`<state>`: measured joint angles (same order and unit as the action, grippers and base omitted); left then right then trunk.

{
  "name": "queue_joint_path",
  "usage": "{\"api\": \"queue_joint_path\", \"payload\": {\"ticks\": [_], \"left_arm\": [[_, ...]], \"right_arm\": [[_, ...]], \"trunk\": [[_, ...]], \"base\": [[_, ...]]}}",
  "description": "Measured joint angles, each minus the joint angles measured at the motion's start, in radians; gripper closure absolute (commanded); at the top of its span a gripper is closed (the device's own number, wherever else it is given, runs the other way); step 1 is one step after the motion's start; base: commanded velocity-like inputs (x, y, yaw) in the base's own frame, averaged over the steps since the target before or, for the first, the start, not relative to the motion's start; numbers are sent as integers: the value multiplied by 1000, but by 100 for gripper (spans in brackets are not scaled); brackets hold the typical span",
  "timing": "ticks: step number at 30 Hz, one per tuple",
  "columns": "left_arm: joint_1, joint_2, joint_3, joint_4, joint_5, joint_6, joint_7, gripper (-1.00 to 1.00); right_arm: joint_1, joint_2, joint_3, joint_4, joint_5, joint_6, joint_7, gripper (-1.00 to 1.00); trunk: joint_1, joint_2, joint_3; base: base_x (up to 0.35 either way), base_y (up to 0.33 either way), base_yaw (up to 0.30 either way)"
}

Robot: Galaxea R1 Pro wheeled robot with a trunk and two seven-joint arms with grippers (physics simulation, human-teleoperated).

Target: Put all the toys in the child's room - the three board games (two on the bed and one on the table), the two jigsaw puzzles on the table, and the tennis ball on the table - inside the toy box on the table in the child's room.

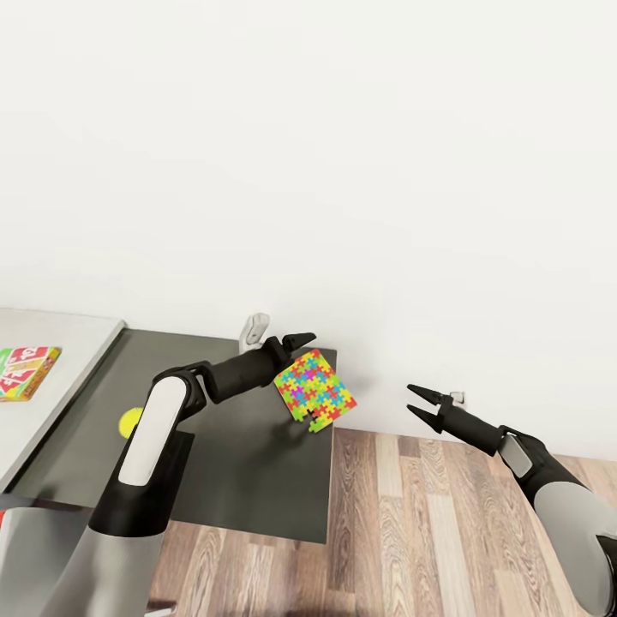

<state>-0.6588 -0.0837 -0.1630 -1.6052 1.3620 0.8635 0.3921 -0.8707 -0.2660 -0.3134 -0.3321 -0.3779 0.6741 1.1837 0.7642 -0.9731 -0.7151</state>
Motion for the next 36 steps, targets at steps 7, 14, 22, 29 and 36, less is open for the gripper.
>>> {"api": "queue_joint_path", "payload": {"ticks": [7, 14, 22, 29, 36], "left_arm": [[0, 1, 0, 0, 0, 0, 0, -100], [0, 1, 0, 0, 0, 0, 0, -100], [0, 0, 0, 0, 0, 0, -3, -100], [0, 0, -1, 0, 1, 0, -14, -100], [1, 0, 0, 0, 1, 0, -20, -100]], "right_arm": [[0, 2, 0, 6, 0, 7, -2, -100], [0, 2, -2, 14, 0, 11, -3, -100], [-1, 2, -4, 17, 0, 12, -4, -100], [-1, 3, -4, 18, 1, 12, -8, -100], [-1, 6, -3, 19, 1, 12, -11, -100]], "trunk": [[27, -49, -22], [54, -98, -44], [81, -147, -66], [81, -147, -66], [81, -147, -63]], "base": [[0, 0, 0], [0, 0, 0], [0, 0, 15], [0, 0, 89], [0, 0, 187]]}}
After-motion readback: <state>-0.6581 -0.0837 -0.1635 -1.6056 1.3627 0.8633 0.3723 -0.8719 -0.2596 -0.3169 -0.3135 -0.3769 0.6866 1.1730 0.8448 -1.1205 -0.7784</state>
